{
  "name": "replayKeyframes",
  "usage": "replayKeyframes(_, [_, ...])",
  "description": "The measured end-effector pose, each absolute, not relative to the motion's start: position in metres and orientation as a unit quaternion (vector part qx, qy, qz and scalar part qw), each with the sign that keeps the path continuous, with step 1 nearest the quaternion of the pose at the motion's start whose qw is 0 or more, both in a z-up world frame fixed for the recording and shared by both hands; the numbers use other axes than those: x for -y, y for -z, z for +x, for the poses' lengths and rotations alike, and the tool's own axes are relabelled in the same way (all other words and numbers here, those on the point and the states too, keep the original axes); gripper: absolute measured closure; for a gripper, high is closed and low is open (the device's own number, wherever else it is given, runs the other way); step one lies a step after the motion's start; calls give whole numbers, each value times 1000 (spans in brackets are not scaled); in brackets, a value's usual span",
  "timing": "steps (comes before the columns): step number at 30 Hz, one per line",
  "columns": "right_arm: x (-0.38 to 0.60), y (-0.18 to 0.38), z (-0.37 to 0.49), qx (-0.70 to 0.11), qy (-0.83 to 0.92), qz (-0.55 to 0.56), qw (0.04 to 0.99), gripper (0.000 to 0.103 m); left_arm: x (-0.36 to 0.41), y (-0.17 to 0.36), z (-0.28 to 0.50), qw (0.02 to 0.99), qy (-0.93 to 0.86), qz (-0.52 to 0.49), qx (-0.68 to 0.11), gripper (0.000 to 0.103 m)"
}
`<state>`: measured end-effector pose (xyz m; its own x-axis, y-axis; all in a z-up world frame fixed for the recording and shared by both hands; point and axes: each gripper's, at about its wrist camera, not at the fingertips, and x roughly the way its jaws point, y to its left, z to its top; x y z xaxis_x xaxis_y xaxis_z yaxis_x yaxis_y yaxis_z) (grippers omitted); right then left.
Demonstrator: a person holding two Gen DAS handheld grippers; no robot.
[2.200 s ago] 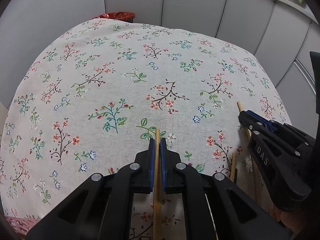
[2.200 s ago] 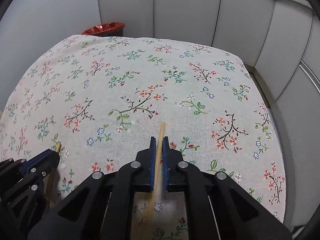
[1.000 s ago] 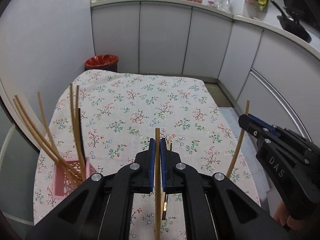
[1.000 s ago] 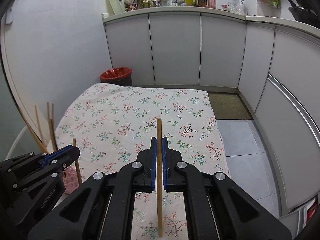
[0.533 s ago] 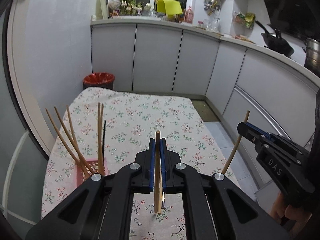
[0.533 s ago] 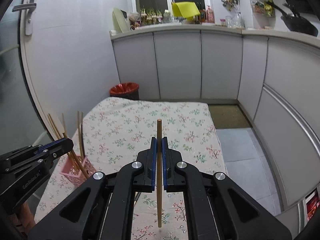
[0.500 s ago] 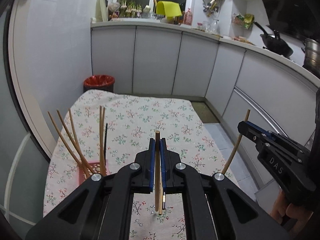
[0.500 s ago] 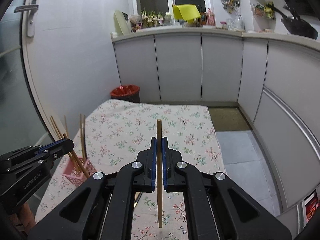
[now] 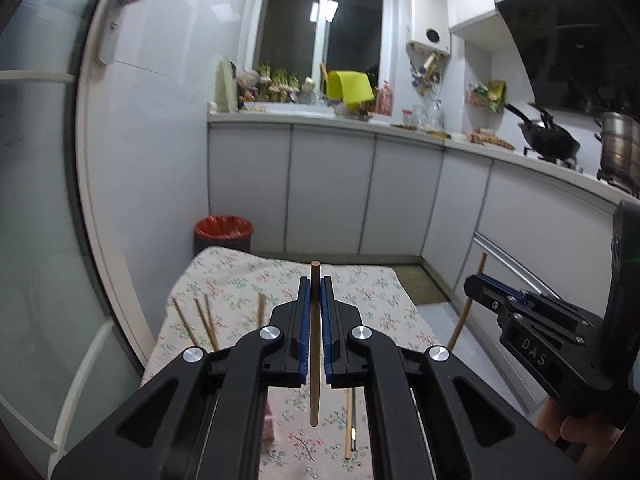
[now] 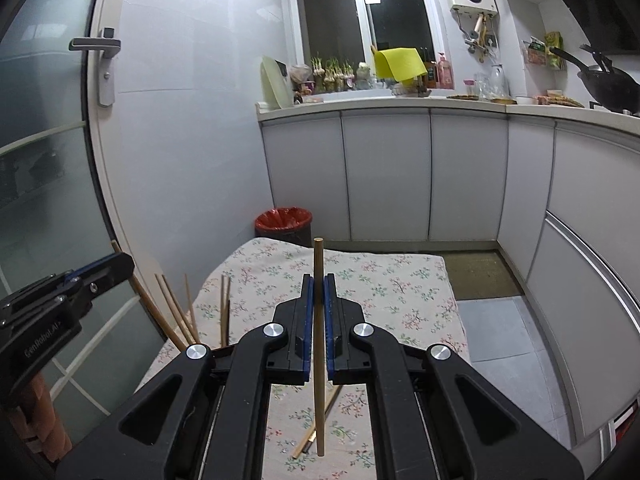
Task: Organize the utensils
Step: 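Carry the chopstick in the left tool over the pink basket, then lower the chopstick into the pink basket and open the left tool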
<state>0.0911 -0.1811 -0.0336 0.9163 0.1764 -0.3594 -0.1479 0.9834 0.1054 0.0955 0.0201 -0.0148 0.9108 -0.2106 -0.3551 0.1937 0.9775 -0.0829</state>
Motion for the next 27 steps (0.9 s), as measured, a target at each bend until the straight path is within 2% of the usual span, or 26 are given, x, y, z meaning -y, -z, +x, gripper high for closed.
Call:
replayKeyframes(15, [125,30,105,-133,-184,69,971,99,-66,28,114,990,28,-13,-139,98])
replayKeyframes(27, [89,57,139,-119,-204,79,968,99,-83,61,151,983,22,-17,-181,98])
